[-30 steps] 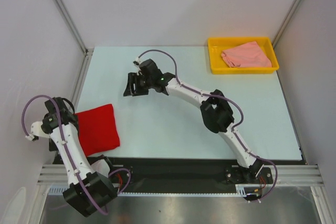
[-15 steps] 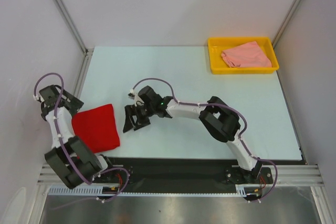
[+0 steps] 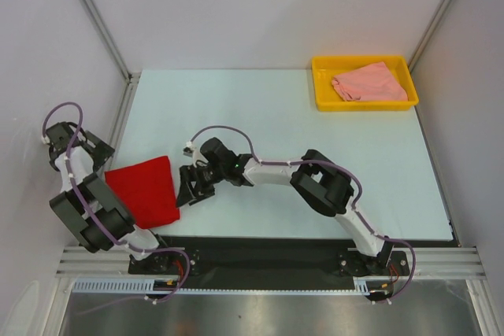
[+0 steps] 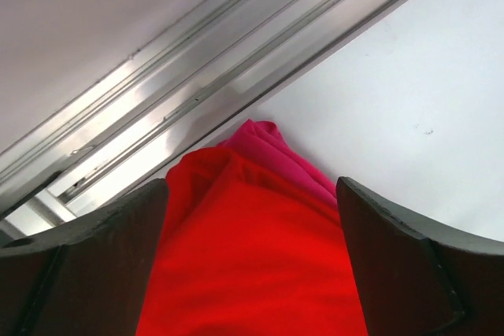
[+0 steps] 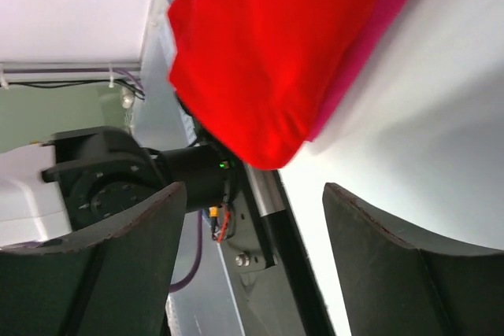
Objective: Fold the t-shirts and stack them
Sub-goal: Neatly place the folded tshirt to the corner
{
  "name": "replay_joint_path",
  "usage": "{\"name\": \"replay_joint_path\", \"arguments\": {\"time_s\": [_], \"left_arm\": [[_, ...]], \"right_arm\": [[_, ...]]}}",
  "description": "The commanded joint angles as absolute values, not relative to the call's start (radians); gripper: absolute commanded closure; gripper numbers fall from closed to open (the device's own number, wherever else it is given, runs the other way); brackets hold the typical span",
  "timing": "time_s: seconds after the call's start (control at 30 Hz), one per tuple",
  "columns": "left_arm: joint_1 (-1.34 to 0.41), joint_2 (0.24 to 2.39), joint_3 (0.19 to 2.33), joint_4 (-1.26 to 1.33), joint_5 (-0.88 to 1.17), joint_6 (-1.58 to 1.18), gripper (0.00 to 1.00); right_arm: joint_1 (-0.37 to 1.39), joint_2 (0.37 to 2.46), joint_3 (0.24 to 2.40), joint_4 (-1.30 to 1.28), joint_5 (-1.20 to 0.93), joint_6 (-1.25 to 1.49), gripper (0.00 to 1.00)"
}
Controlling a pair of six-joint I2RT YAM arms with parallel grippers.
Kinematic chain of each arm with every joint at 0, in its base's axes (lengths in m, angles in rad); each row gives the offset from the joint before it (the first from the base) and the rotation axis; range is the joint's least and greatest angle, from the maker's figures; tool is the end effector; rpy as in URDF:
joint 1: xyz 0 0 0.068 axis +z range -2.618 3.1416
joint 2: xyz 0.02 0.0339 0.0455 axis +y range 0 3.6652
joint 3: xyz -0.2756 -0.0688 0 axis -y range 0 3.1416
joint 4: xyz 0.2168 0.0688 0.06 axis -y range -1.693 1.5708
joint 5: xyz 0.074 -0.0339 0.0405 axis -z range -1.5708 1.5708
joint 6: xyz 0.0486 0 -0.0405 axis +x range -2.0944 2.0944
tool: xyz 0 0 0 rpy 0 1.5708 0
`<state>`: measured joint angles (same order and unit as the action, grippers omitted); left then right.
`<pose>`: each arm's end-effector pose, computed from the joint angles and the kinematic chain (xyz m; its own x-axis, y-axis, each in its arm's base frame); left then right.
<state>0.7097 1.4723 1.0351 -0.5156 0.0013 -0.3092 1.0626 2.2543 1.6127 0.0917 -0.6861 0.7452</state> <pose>0.2168 0.1861 0.2504 -0.3908 -0.7369 -0.5516 -0.8083 0.5614 -0.1773 0.2158 0.4507 0.1872 -0.8235 -0.4002 -0.4021 -0.5175 0.2395 0.8215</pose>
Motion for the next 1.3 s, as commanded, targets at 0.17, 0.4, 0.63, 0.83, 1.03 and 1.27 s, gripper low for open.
{"name": "replay_joint_path", "arguments": {"time_s": [0.17, 0.4, 0.63, 0.83, 1.03, 1.27], "left_arm": [[0.718, 1.493, 1.025, -0.468, 0.083, -0.345, 0.11], [0.718, 1.427, 0.942, -0.446, 0.075, -0.347, 0.14], [0.718, 1.374, 0.885, -0.419, 0.026, -0.348, 0.27], [0.716, 1.396, 0.905, -0.420, -0.043, -0.316, 0.23], [0.716, 1.442, 0.919, -0.402, -0.025, -0.316, 0.33], [0.716, 1.448, 0.911, -0.385, -0.018, -0.318, 0.48]], "right_arm": [[1.071, 2.345, 1.672, 0.133, -0.696, 0.804, 0.31], [1.074, 2.371, 1.686, 0.124, -0.698, 0.813, 0.34], [1.084, 2.391, 1.698, 0.130, -0.696, 0.834, 0.38], [1.103, 2.402, 1.720, 0.115, -0.690, 0.841, 0.38], [1.111, 2.405, 1.715, 0.141, -0.678, 0.873, 0.43], [1.111, 2.421, 1.730, 0.176, -0.676, 0.930, 0.49]]}}
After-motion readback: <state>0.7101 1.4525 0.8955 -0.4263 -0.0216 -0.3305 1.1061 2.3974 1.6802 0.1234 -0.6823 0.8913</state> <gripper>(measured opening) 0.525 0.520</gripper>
